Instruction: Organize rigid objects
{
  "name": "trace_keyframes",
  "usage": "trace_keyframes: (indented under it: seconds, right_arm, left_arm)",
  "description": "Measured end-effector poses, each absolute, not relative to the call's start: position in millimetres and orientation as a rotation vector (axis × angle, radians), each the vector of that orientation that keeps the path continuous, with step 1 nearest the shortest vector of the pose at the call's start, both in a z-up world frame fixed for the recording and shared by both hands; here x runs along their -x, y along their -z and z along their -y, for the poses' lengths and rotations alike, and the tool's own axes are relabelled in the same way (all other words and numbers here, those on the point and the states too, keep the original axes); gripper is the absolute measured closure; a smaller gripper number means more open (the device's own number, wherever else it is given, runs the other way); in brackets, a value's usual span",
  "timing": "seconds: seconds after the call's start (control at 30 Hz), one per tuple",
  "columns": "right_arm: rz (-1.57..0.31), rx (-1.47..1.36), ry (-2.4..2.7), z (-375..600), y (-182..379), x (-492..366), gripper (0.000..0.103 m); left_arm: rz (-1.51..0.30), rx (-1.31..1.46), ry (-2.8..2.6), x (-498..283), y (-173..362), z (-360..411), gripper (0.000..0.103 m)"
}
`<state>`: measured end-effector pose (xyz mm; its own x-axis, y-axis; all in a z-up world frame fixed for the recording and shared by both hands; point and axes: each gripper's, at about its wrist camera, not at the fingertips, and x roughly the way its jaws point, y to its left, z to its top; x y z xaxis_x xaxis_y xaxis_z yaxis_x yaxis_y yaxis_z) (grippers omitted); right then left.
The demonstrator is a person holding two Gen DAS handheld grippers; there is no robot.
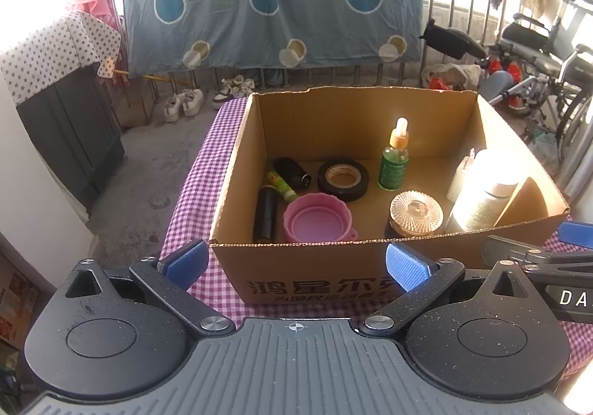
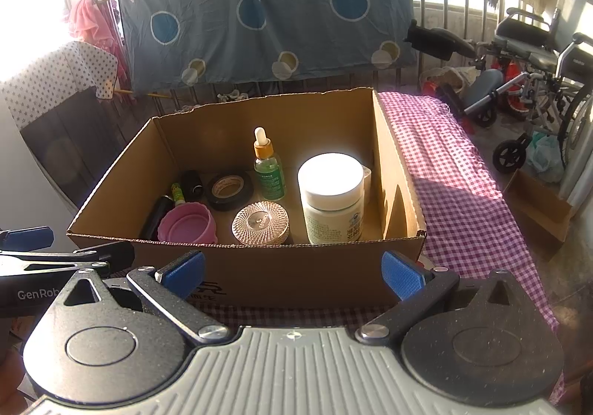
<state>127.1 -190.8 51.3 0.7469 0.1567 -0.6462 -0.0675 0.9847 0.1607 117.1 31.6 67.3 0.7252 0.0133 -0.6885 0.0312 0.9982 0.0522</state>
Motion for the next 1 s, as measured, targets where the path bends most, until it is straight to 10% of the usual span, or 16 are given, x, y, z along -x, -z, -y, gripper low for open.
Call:
trace_keyframes:
  seconds: [1.0]
  right_arm:
    - [-0.724,-0.143,-0.113,194.3,-50.2,-123.3,0.0]
  left_arm:
    - [-0.765,-0.065,0.016,-116.7,-68.2,-31.1,0.001]
